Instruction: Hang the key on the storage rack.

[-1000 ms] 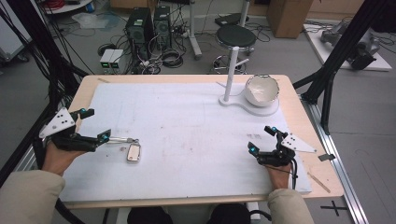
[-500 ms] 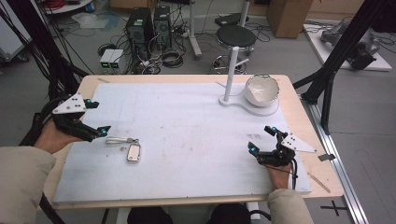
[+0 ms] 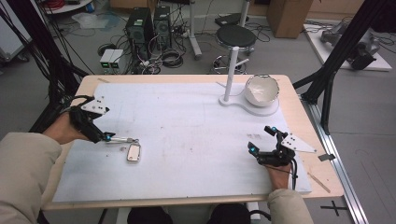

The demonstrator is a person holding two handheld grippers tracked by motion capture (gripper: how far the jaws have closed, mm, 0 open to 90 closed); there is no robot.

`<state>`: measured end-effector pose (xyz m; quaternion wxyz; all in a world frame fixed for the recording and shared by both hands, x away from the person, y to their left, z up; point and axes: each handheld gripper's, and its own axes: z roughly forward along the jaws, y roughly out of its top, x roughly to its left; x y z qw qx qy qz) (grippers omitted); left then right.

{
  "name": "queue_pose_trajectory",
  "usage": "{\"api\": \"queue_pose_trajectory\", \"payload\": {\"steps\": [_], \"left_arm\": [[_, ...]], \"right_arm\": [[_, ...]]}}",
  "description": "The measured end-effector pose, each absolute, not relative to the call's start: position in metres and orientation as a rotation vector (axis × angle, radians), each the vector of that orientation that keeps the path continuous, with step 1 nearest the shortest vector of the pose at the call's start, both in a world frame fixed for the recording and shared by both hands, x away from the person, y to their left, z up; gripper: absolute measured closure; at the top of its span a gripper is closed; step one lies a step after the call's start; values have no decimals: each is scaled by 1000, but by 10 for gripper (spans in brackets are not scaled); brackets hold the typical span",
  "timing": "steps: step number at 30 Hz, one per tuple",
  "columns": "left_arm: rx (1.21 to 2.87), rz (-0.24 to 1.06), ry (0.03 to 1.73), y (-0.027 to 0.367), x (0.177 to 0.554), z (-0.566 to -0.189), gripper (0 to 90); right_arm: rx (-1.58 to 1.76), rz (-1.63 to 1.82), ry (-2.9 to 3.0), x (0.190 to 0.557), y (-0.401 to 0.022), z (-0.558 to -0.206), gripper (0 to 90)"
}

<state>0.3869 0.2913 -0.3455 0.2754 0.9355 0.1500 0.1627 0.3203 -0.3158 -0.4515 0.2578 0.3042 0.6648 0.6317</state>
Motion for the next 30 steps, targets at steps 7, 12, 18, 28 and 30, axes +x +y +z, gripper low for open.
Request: {"api": "queue_pose_trajectory", "payload": {"steps": [7, 12, 18, 28, 30], "left_arm": [[2584, 337, 396, 284, 398, -363, 42], [2608, 263, 374, 280, 403, -373, 83], [2658, 240, 405, 284, 408, -382, 102], [2702, 118, 489, 293, 410, -393, 215], [2699, 115, 512, 295, 410, -396, 233]], "right_arm": [[825, 1714, 1804, 320, -316, -452, 9], [818, 1710, 1802, 321, -316, -452, 9], [819, 1711, 1802, 321, -316, -452, 9], [821, 1713, 1803, 321, -316, -451, 9], [821, 1713, 1803, 321, -316, -451, 9]]}}
